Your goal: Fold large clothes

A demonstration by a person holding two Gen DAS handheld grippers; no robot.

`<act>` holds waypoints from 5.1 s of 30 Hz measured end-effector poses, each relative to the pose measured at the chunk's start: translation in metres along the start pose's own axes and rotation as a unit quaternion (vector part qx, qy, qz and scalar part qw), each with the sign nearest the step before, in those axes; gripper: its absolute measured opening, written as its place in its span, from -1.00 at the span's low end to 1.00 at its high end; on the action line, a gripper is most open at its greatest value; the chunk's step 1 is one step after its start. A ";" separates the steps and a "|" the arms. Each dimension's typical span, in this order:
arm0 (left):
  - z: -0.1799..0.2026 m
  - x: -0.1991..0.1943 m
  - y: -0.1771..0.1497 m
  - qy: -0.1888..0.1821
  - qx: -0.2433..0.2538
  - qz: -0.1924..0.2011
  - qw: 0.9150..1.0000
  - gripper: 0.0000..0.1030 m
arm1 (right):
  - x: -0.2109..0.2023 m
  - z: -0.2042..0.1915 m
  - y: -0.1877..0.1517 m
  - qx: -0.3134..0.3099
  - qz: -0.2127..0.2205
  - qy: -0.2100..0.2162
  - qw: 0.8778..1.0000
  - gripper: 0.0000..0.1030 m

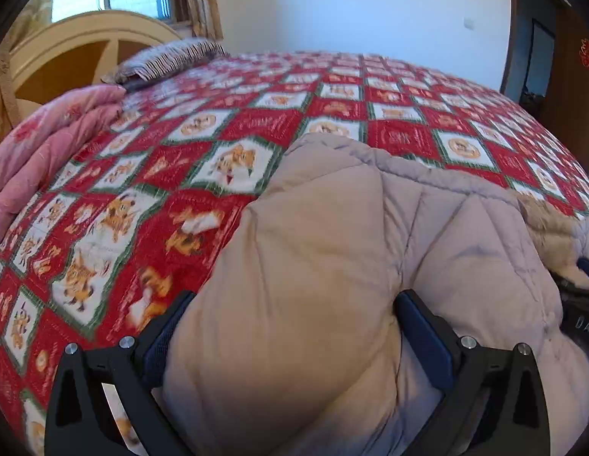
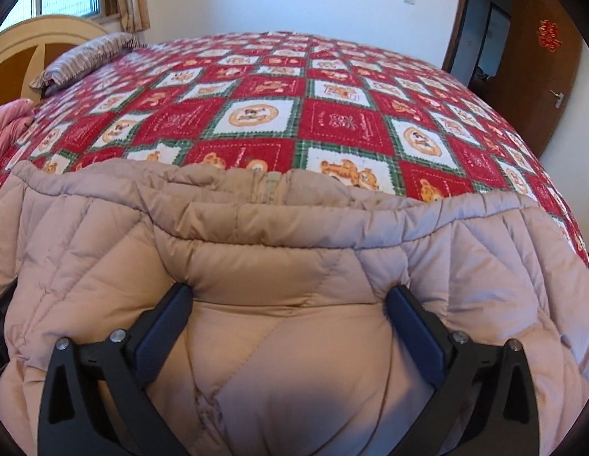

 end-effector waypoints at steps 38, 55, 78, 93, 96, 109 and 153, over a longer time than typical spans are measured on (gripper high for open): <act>-0.032 -0.110 -0.113 -0.171 -0.124 0.054 0.976 -0.43 | -0.086 0.001 -0.137 -0.049 0.052 -0.040 0.997 1.00; -0.096 -0.175 -0.116 -0.239 -0.154 0.117 0.952 -0.73 | -0.104 -0.032 -0.155 -0.050 0.052 -0.069 0.995 0.99; 0.081 -0.281 -0.039 -0.208 0.110 0.234 0.943 -0.74 | -0.182 0.090 -0.176 0.061 0.102 0.040 0.992 1.00; 0.301 -0.197 -0.163 -0.147 0.395 0.175 0.890 -0.69 | -0.146 0.235 -0.235 0.193 0.048 -0.013 0.980 1.00; 0.307 -0.210 -0.166 -0.115 0.421 0.190 0.879 -0.44 | -0.143 0.235 -0.232 0.186 0.054 -0.014 0.981 1.00; 0.240 -0.309 -0.150 -0.135 0.365 0.281 0.877 0.73 | -0.166 0.254 -0.213 0.193 0.072 -0.037 0.978 1.00; 0.165 -0.087 -0.017 -0.061 0.087 0.088 0.990 0.98 | -0.101 0.128 -0.076 0.097 0.054 0.050 0.993 0.05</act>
Point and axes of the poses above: each gripper's, at about its wrist camera, not at the fingertips, and x roughly the way its jaws point, z to its right, y to its top, the point moved 4 cm from there along x, roughly the way its jaws point, and after that the axes turned 3 degrees about -z, right-handed, at the moved point
